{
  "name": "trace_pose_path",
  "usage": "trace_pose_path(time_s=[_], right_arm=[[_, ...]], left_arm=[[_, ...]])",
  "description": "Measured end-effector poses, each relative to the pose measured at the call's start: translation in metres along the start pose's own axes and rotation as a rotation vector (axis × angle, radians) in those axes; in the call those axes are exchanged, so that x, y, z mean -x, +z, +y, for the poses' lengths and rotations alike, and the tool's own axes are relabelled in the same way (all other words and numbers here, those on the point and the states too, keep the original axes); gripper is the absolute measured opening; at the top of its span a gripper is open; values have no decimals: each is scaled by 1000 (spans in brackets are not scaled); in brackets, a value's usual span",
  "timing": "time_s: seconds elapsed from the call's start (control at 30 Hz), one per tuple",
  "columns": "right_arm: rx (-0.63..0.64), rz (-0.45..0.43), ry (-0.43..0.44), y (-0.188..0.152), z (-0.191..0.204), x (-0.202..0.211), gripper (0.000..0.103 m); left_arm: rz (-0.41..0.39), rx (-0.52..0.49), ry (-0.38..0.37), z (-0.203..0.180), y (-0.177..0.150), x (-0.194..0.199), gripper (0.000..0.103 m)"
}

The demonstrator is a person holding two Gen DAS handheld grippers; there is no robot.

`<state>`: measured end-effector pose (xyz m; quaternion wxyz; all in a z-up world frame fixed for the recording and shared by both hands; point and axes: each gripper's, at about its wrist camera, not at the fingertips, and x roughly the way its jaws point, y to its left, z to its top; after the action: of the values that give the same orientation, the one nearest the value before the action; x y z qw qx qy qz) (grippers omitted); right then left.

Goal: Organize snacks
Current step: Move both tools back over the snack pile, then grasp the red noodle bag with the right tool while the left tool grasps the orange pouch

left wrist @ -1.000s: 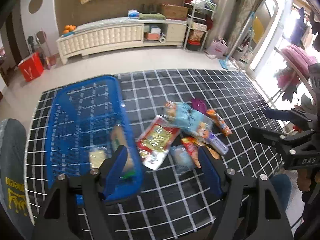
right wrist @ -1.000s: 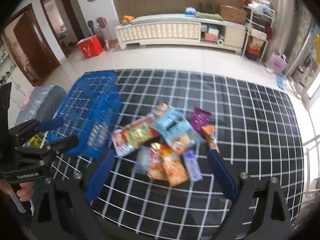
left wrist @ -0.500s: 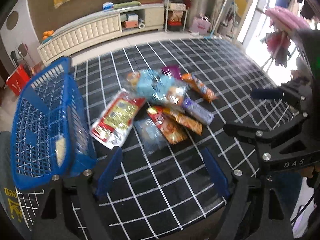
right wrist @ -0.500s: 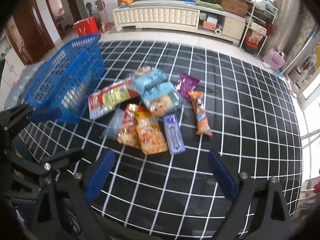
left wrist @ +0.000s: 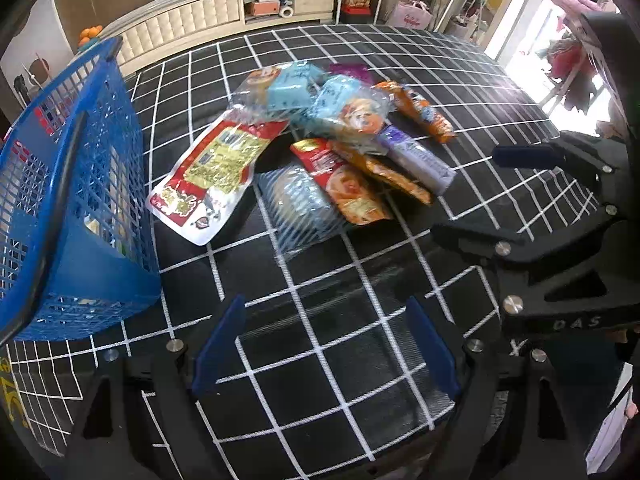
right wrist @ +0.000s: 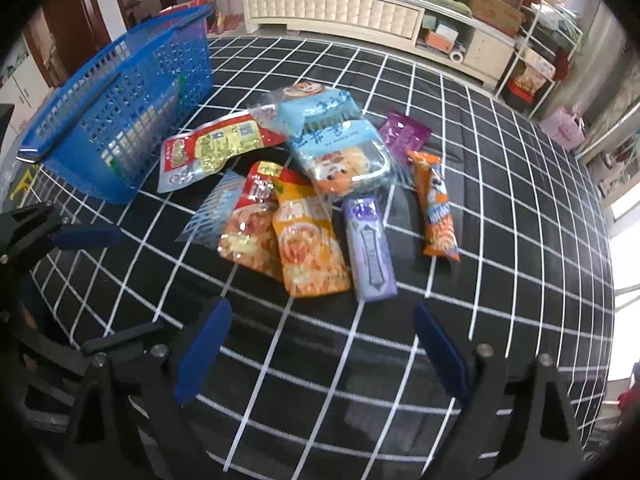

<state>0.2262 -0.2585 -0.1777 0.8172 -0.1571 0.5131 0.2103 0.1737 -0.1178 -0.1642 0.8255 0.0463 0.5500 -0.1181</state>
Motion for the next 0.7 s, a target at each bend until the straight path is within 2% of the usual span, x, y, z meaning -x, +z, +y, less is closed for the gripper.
trace_pose_path(time_s=[0.07,0.13,0.23,0.4,0.5,0.6,0.7], right_arm=[[13,11,-22,5,2,-8,84],[14,25,-12,9,2,-16,79],[28,45,-8,11,5,-27,63],[28,58,-2,17,6,-41,46],[15,66,20,20,5,-49,29],[-25,55,52,22,0,-51,22],[-55,26,89,19,-8,-42,15]], left_arm=[[-6,14,16,2,-1,-1,81],[4,16,-12,4,-1,-4,81],[10,30,-16,10,0,-8,81],[15,41,-17,14,4,-11,81],[10,39,-22,12,6,-10,81],[11,45,-24,11,9,-8,81],[15,74,-57,13,13,-6,81]])
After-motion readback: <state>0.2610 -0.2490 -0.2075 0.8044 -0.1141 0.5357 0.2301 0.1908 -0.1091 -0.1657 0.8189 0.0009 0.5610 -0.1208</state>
